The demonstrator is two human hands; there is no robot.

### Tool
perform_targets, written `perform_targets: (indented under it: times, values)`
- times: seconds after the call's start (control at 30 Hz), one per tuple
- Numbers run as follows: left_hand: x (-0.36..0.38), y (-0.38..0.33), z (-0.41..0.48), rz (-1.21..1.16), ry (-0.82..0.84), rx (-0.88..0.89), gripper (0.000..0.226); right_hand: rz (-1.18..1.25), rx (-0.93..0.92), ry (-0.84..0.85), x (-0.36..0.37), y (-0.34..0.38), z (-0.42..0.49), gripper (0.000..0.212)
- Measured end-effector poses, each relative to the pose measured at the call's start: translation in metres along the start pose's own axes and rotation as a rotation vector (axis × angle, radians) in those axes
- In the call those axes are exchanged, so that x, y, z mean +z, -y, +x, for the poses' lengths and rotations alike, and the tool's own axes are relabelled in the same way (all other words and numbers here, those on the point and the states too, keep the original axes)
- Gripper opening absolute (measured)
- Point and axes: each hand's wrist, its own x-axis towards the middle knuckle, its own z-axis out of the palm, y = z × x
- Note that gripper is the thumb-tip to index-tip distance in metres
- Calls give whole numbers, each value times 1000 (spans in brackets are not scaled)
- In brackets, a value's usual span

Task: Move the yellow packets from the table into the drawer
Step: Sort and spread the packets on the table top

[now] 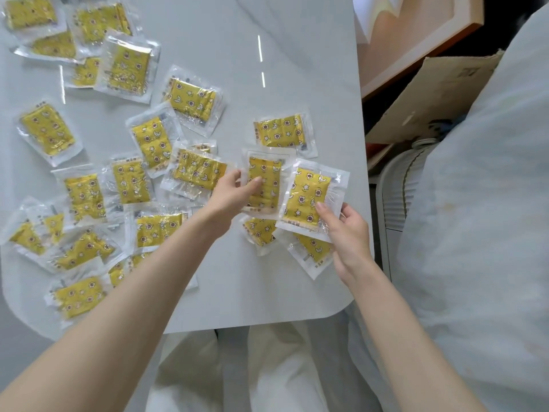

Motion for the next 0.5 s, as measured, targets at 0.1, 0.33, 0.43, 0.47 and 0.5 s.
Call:
perform_targets:
  times: [0.1,0.33,0.43,0.47,0.5]
  values:
    - [1,3,-12,-87,62,-57,22,-18,-19,29,6,2,-1,17]
    - [-4,14,-29,-160,131,-51,38,-255,-105,12,28,0,6,24]
    - [-9,17,-33,-117,80,41,33,-354,-142,27,36,5,7,23]
    - [-12,18,-33,-126,45,61,32,-378,-157,48,38,7,7,22]
    - [-16,18,-33,-148,16,73,31,-403,-181,65,40,11,8,20]
